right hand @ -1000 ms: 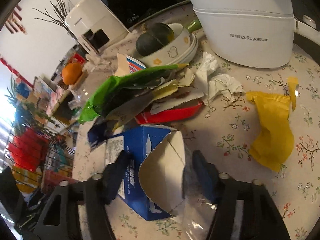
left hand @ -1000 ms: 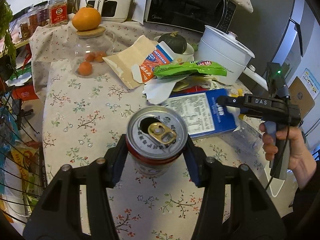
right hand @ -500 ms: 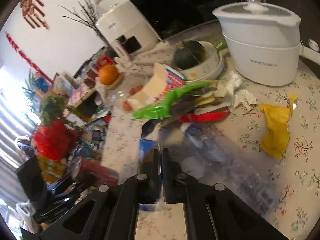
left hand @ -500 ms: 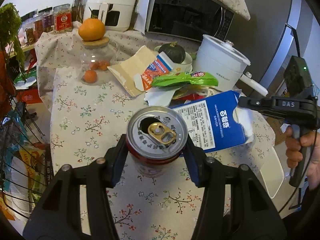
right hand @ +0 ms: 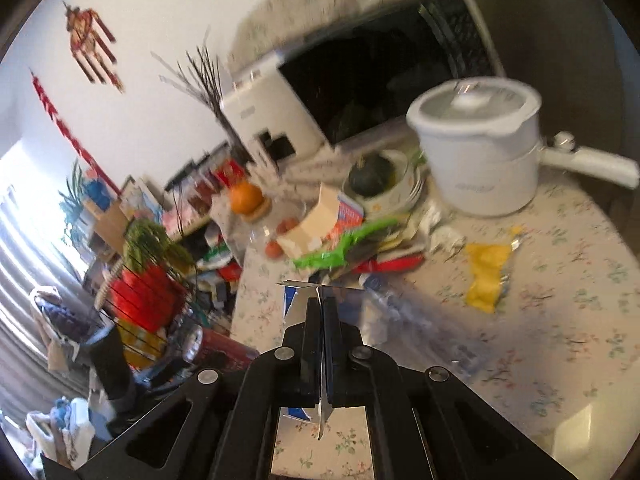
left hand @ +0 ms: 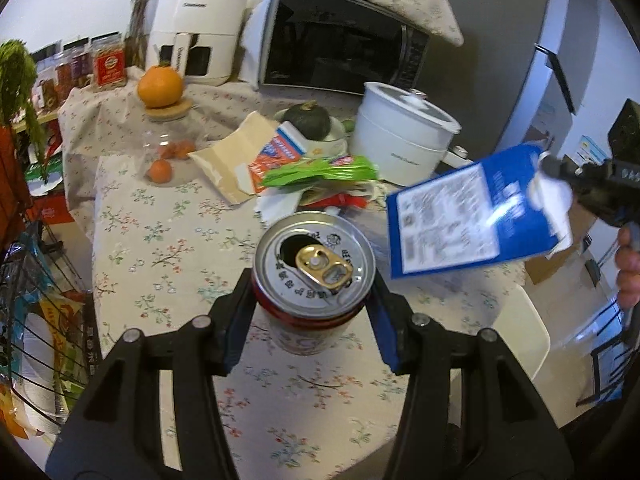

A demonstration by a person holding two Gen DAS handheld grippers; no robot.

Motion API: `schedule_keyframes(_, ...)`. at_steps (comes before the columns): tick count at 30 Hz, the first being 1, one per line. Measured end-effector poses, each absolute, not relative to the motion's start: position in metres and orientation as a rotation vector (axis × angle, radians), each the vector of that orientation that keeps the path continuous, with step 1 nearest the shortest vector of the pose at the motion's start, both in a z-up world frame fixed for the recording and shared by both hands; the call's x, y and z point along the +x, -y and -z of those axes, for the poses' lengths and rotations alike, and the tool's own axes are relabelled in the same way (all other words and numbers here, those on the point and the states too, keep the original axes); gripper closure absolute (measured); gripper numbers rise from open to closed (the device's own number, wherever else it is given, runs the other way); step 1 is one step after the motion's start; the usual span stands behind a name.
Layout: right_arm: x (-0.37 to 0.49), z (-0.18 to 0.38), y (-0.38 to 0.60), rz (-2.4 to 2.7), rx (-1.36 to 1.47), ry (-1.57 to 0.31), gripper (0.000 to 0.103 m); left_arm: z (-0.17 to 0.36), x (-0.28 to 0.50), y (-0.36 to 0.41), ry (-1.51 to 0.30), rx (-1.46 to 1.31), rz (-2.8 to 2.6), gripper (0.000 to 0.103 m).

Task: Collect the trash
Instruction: 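Lift the red can with the left gripper while the right gripper carries the blue box to the bin, then drop the red can and blue box into the white bin with both grippers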

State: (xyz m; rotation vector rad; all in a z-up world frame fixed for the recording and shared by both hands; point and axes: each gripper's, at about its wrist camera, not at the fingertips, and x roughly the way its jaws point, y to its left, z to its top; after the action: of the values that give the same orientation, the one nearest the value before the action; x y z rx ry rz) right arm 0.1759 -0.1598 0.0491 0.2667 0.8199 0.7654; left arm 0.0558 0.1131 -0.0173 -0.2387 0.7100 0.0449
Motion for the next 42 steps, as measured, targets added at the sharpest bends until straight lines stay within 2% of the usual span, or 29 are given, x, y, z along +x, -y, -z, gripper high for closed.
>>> schedule_keyframes(7, 0.133, -0.086, 0.252, -0.605, 0.261, -0.728, 0.101, 0.011, 0.051, -0.067, -0.715, -0.213, 0.068, 0.048)
schedule_keyframes(13, 0.12, -0.08, 0.328, -0.453, 0.284, -0.731, 0.101, 0.012, 0.054, -0.022, -0.729, -0.19, 0.162, 0.048)
schedule_keyframes(32, 0.158, 0.082, 0.42, -0.131, 0.226, -1.103, 0.101, 0.036, 0.086, 0.073, -0.801, -0.172, 0.344, 0.048)
schedule_keyframes(37, 0.161, 0.104, 0.429, -0.096, 0.218, -1.153, 0.101, 0.043, 0.1, 0.109, -0.798, -0.129, 0.395, 0.048)
schedule_keyframes(40, 0.161, 0.107, 0.434, -0.105, 0.228, -1.164, 0.098, 0.048, 0.111, 0.143, -0.808, -0.125, 0.457, 0.048)
schedule_keyframes(42, 0.161, 0.108, 0.441, -0.113, 0.263, -1.163, 0.091, 0.052, 0.117, 0.162, -0.813, -0.121, 0.491, 0.048)
